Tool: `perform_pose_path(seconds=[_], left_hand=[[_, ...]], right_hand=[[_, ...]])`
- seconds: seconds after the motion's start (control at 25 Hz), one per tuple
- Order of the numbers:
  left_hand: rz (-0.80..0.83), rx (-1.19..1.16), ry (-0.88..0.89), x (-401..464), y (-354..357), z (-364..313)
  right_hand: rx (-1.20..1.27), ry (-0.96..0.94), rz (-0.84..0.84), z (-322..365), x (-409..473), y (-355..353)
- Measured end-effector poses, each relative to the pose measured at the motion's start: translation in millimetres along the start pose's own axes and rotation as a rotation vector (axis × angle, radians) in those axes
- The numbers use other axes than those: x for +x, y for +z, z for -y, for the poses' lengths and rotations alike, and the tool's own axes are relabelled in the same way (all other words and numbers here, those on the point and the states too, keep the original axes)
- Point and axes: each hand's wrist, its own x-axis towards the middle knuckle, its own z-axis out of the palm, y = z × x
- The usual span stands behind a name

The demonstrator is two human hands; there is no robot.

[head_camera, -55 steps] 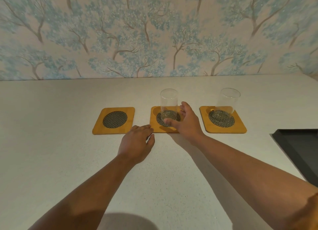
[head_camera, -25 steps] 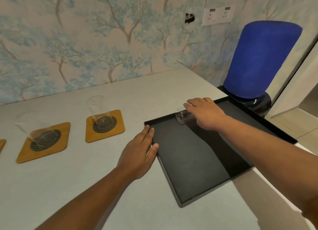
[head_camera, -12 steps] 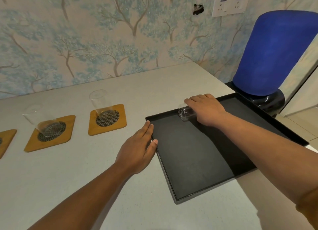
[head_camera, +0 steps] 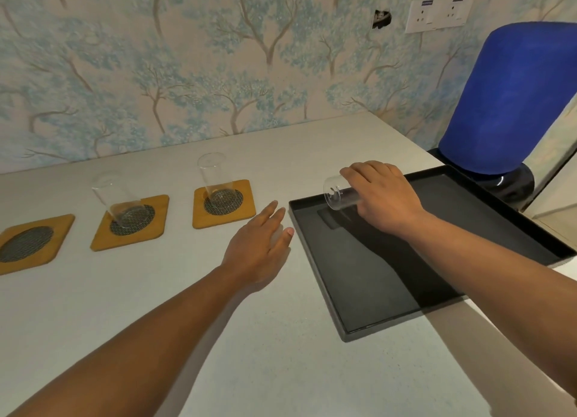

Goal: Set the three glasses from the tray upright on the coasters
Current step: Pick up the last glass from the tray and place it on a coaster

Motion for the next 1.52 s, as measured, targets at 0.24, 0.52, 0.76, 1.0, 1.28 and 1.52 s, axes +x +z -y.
perform_pose_path(seconds=[0.24, 0.52, 0.76, 1.0, 1.28, 1.52], left_hand=[[-0.077, 0.042, -0.094, -56.8, -46.2, 64.0], [-0.202, 0.093, -0.214, -137.4, -122.1, 169.8], [-0.272, 0.126, -0.354, -202.7, -180.4, 274.8], [-0.298, 0.091, -0.411, -233.6, -226.8, 365.6], [-0.196, 0.173, -0.388, -223.4, -243.1, 425.1], [-0.251, 0.09, -0.441, -219.2, -238.3, 434.9]], right_hand=[[0.125, -0.102, -0.117, 85.3, 12.9, -16.0], [0.33, -0.184, -0.197, 225.4, 52.8, -5.7], [0.547, -0.212, -0.208, 367.3, 94.2, 3.0], [0.834, -0.135, -0.065, 481.3, 142.2, 8.5], [1.16, 0.04, 0.006, 545.8, 192.2, 19.5], [1.406, 0.125, 0.089, 570.9, 237.1, 38.6]])
